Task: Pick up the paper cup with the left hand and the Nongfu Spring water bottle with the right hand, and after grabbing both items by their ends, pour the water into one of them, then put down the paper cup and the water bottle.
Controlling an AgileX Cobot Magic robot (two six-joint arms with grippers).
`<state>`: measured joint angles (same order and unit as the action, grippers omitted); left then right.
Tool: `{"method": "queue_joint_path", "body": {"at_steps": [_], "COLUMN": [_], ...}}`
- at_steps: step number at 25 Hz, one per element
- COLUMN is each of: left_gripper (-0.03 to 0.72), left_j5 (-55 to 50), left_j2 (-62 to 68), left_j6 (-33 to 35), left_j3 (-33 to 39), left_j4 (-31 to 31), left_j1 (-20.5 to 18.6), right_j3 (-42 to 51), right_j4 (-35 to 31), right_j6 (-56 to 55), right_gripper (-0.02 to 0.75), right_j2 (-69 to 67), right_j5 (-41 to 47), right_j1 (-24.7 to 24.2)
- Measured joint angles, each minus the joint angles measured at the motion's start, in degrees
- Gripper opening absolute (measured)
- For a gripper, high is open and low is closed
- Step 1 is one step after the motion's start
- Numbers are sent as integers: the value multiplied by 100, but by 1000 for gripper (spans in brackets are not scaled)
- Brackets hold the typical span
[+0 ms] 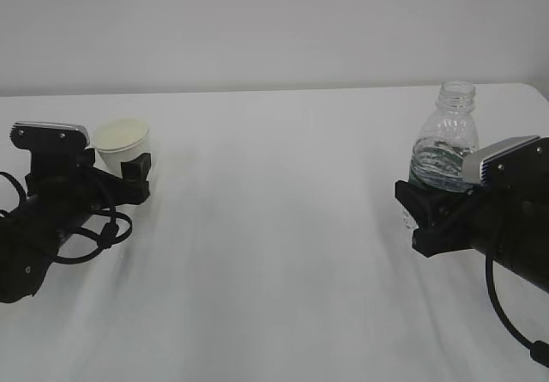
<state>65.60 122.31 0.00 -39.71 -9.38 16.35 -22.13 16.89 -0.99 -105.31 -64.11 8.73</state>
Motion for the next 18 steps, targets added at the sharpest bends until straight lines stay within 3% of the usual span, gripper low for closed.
{"method": "queue_joint_path", "body": {"at_steps": [18], "left_gripper": [652], "left_j5": [0], "left_j2": [475], "left_j6": [0], "left_j3": [-522], "left_j4": [246], "left_j1": [-407], "right_j3": [0], "right_j4": [0], "right_j6": [0], "right_gripper": [405], "right_j2": [0], "right_j5": [0], "right_j1": [0]}}
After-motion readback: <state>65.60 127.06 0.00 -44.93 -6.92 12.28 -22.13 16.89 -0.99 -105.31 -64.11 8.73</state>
